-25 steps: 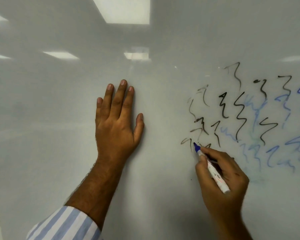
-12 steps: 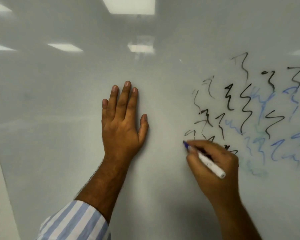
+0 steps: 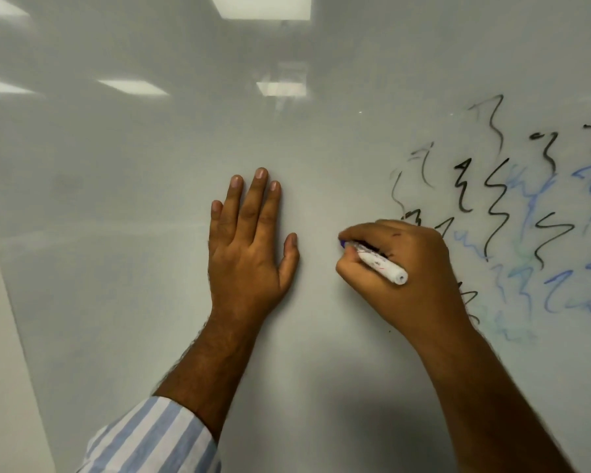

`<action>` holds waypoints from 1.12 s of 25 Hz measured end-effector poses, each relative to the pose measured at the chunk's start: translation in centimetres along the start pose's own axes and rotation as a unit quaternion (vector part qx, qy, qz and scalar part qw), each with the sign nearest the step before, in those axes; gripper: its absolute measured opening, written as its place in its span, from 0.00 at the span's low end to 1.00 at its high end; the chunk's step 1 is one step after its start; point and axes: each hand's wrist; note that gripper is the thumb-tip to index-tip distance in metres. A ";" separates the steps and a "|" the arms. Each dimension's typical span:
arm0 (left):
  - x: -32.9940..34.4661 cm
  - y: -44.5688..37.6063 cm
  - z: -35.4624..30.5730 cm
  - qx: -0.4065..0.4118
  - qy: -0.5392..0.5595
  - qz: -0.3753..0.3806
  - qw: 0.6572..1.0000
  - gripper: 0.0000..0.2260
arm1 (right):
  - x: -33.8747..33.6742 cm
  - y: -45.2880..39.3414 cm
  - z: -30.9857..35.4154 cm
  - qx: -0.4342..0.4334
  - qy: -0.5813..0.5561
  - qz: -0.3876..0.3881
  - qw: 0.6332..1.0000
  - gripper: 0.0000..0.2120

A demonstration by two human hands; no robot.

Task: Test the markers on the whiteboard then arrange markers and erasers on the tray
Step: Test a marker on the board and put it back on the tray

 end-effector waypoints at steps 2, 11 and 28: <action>-0.1 0.2 0.0 0.001 0.001 0.001 1.000 0.30 | -0.3 2.1 -0.7 0.031 0.017 -0.002 0.999 0.08; 0.0 0.5 0.0 -0.004 0.004 0.000 1.000 0.31 | 0.5 2.1 -1.7 -0.049 0.049 -0.085 0.994 0.11; 0.1 2.1 -0.1 -0.003 0.018 -0.002 1.000 0.30 | 2.3 8.9 -1.2 -0.034 0.031 -0.021 0.999 0.15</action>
Point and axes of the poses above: each hand's wrist, its own y-axis away from the middle knuckle, its own x-axis out of the palm, z = x × y, and after that the axes turned 2 degrees about -y, right-handed
